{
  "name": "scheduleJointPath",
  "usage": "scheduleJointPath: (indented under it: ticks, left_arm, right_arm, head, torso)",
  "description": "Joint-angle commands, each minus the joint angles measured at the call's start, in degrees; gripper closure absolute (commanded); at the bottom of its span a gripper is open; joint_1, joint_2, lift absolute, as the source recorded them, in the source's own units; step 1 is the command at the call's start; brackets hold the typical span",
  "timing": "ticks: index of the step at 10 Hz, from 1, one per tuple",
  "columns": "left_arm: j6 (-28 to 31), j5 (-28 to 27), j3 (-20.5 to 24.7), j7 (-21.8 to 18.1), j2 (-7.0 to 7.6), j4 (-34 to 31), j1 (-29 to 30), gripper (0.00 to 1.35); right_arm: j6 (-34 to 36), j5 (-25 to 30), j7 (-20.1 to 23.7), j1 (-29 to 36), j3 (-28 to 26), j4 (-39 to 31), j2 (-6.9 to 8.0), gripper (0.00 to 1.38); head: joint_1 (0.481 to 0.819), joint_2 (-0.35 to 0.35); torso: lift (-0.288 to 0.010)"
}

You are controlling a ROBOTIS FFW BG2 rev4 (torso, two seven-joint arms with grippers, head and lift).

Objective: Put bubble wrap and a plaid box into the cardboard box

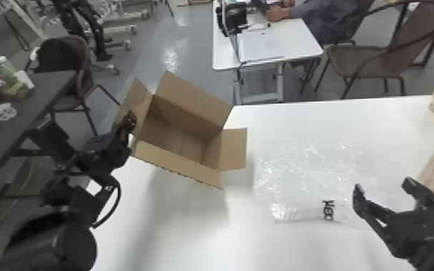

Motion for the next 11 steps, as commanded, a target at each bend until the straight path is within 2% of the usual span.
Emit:
scheduleJointPath:
  ticks: [1, 3, 5, 7, 8, 10, 11]
  left_arm:
    - [1.73, -1.03, -0.14, -0.04, -0.03, -3.28, 0.61, 1.22]
    - [3.23, -2.26, -0.32, -0.04, -0.91, -5.04, 2.19, 1.22]
    - [3.67, -3.14, -0.14, -0.04, -1.23, -5.04, 2.28, 1.22]
    - [3.93, -3.49, -0.06, -0.04, -1.23, -5.04, 2.11, 1.22]
    - [4.02, -4.01, -0.23, -0.04, -1.23, -4.95, 2.02, 1.22]
    - [4.63, -5.42, -0.14, -0.04, -1.23, -4.86, 1.67, 1.22]
    - [4.72, -5.42, -0.06, -0.04, -1.23, -4.6, 1.67, 1.22]
  right_arm:
    - [0.0, -0.05, 0.0, -0.09, 0.0, 0.0, 0.09, 0.32]
    - [0.35, -0.14, 0.0, -0.27, -0.08, -0.09, 0.44, 0.32]
    - [4.48, -0.84, 0.0, -1.5, -0.44, -1.49, 0.44, 0.32]
    - [20.3, -1.11, 0.0, -5.54, -1.67, -6.85, 0.35, 0.32]
    - [25.92, -0.58, 0.09, -7.47, -1.67, -8.52, 0.0, 0.32]
    - [31.02, -1.28, 0.09, -9.67, -1.58, -8.79, -0.18, 0.32]
    - [36.12, -1.19, 0.0, -11.96, -1.58, -9.49, -0.18, 0.32]
  head:
    - [0.695, 0.217]
    - [0.695, 0.212]
    - [0.695, 0.208]
    - [0.695, 0.205]
    - [0.695, 0.2]
    - [0.695, 0.192]
    - [0.695, 0.192]
  torso:
    - [-0.108]
    - [-0.108]
    - [-0.108]
    - [-0.108]
    - [-0.108]
    - [-0.108]
    - [-0.108]
